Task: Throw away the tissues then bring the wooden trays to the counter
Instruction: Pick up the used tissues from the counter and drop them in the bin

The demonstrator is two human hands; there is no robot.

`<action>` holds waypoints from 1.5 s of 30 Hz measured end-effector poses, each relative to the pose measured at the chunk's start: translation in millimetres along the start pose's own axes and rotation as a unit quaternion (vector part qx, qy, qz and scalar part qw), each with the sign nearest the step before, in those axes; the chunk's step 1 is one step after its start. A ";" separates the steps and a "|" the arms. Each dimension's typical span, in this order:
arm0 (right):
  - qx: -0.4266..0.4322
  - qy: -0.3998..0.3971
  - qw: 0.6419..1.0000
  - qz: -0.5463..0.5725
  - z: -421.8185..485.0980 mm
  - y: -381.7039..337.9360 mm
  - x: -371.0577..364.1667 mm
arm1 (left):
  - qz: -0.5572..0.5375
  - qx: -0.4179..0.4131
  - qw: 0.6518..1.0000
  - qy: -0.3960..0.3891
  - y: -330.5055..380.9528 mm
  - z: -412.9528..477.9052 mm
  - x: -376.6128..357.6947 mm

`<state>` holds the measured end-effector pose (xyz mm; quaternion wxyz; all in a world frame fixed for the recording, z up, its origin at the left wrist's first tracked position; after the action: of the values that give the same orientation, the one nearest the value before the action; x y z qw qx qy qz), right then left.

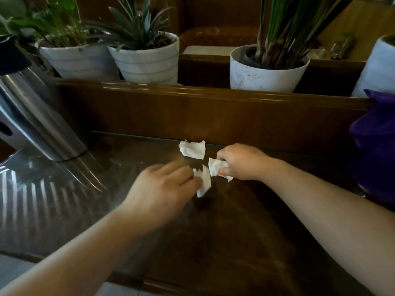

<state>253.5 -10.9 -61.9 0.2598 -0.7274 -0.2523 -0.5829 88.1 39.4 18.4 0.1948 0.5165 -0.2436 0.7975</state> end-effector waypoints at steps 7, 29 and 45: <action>0.005 0.010 1.000 -0.005 -10.7 -1.8 0.0 | 0.057 0.019 0.998 0.017 -55.6 19.1 12.4; 0.004 0.050 0.999 0.006 -23.3 0.8 11.3 | -0.030 0.141 0.963 -0.227 -130.4 42.4 -129.1; 0.051 0.089 0.994 0.031 -30.5 -43.6 28.0 | 0.004 0.088 0.973 -0.215 -66.9 -46.3 -51.6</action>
<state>207.9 2.5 -25.1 0.3362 -0.6660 -0.2346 -0.6233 112.1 117.5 -32.6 0.0879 0.6901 -0.2108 0.6867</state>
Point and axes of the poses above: each hand's wrist, its own z-axis towards the middle knuckle, its own x-axis out of the back of the hand, y = z × x, the point moved 9 cm from there along z, towards the middle knuckle, and after that the axes turned 12 degrees about -x, right-handed, at the moved point
